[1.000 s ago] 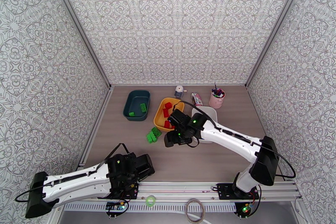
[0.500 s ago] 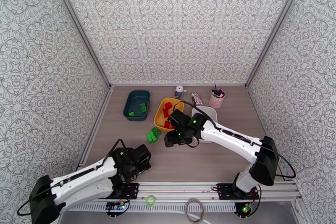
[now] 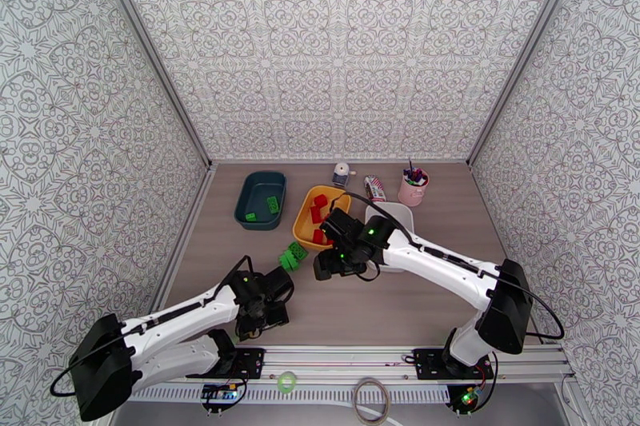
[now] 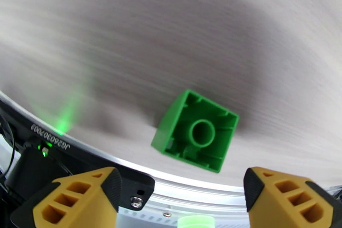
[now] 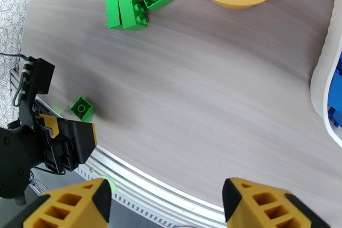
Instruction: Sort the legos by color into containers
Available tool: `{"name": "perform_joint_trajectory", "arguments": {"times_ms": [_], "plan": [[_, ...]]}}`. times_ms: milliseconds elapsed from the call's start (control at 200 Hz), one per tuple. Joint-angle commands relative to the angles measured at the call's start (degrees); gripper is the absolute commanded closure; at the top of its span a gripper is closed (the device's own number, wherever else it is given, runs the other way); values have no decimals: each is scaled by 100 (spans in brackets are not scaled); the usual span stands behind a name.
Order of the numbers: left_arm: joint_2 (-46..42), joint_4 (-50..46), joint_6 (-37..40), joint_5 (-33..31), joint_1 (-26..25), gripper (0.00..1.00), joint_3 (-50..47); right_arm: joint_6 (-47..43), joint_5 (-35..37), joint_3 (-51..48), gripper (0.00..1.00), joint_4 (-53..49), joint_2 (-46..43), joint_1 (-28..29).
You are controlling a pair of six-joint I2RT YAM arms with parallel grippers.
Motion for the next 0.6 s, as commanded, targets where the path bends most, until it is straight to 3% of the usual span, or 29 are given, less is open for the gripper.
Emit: {"name": "perform_joint_trajectory", "arguments": {"times_ms": [0,595], "plan": [[119,271,567,139,83,21,108,64,139,-79,27,33,-141,54],[950,501,1304,301,284,43,295,152,197,-122,28,-20,-253,55]]}}
